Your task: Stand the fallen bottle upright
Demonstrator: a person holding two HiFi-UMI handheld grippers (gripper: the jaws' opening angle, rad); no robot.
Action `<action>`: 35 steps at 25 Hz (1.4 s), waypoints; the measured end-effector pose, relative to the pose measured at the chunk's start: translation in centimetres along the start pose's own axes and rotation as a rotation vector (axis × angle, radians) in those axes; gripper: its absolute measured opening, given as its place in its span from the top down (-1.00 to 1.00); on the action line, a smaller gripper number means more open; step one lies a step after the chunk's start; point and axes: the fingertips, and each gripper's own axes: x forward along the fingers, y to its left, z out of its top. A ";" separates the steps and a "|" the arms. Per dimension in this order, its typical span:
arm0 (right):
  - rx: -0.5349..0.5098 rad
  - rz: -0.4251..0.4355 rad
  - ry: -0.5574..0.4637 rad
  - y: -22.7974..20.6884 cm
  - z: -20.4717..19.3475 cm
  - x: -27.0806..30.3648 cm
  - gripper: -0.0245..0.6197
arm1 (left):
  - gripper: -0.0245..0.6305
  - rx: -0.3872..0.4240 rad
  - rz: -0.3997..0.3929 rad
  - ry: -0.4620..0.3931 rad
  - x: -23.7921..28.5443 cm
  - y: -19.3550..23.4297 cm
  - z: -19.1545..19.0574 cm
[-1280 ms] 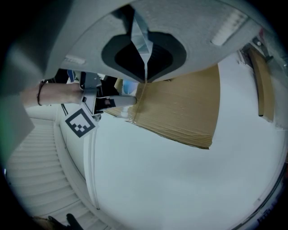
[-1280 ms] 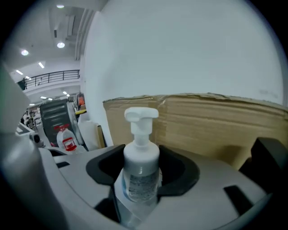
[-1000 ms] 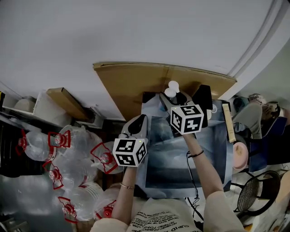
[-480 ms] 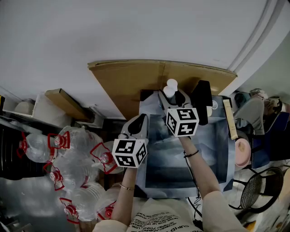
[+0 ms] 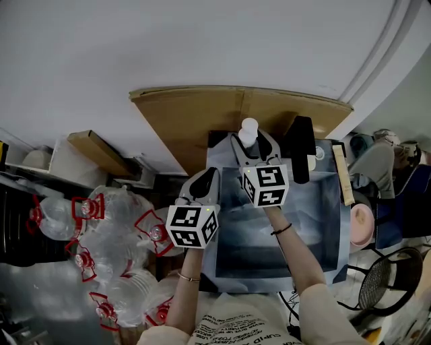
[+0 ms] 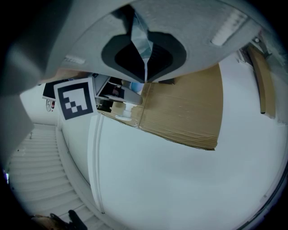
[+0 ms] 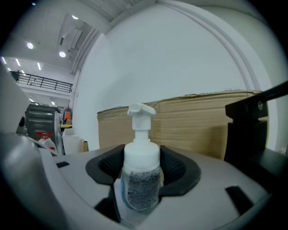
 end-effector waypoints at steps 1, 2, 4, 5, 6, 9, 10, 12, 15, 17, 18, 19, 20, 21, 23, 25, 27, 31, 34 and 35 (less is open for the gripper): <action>-0.005 0.005 -0.005 0.1 0.0 0.0 0.17 | 0.83 -0.001 0.002 0.000 0.0 0.0 0.0; -0.010 0.009 -0.009 0.1 0.0 0.0 0.18 | 0.83 -0.001 0.004 0.000 0.0 0.1 0.0; -0.016 0.014 -0.013 0.3 -0.1 0.0 0.18 | 0.83 -0.001 0.006 -0.001 -0.1 0.1 0.0; -0.020 0.015 -0.014 0.3 -0.1 0.0 0.18 | 0.83 -0.001 0.007 -0.001 -0.1 0.1 0.0; -0.024 0.015 -0.015 0.3 -0.1 0.0 0.18 | 0.83 -0.001 0.007 -0.002 -0.2 0.1 0.0; -0.027 0.019 -0.017 0.4 -0.1 0.0 0.18 | 0.83 0.000 0.008 -0.005 -0.3 0.1 0.1; -0.027 0.022 -0.015 0.4 -0.2 0.0 0.18 | 0.83 0.001 0.008 -0.006 -0.4 0.0 0.1; -0.022 0.023 -0.010 0.4 -0.2 0.1 0.18 | 0.83 0.002 0.008 -0.008 -0.5 -0.2 0.2; -0.012 0.003 -0.005 0.1 -0.4 0.1 0.12 | 0.83 0.004 0.006 -0.009 -0.5 -0.4 0.3; -0.002 0.003 -0.008 0.0 -0.4 0.0 0.07 | 0.83 0.005 0.004 -0.011 -0.6 -0.6 0.4; 0.006 0.008 -0.015 0.1 -0.3 -0.1 0.05 | 0.83 0.005 0.004 -0.013 -0.6 -0.7 0.4; 0.014 0.016 -0.024 0.2 -0.2 -0.3 0.05 | 0.83 0.004 0.004 -0.015 -0.7 -0.7 0.5; 0.018 0.024 -0.031 0.3 0.0 -0.4 0.05 | 0.83 0.003 0.005 -0.018 -0.7 -0.7 0.6; 0.020 0.029 -0.037 0.4 0.1 -0.6 0.04 | 0.83 0.002 0.006 -0.021 -0.8 -0.8 0.7; 0.023 0.029 -0.045 0.5 0.4 -1.0 0.03 | 0.83 0.002 0.006 -0.027 -1.0 -1.1 0.8; 0.027 0.021 -0.061 0.6 0.9 -1.6 0.03 | 0.83 0.005 0.006 -0.033 -1.3 -1.3 1.0; 0.025 0.021 -0.077 0.8 1.4 -2.5 0.03 | 0.83 0.013 0.012 -0.041 -1.6 -1.6 1.2; 0.021 0.030 -0.077 1.4 1.9 -4.4 0.06 | 0.83 0.045 0.035 -0.059 -2.7 -2.3 1.9; 0.018 0.035 -0.069 1.8 2.2 -6.0 0.29 | 0.83 0.067 0.038 -0.089 -3.8 -3.1 2.6; 0.012 0.038 -0.067 1.8 2.3 -6.6 0.34 | 0.83 0.077 0.037 -0.101 -4.1 -3.4 2.9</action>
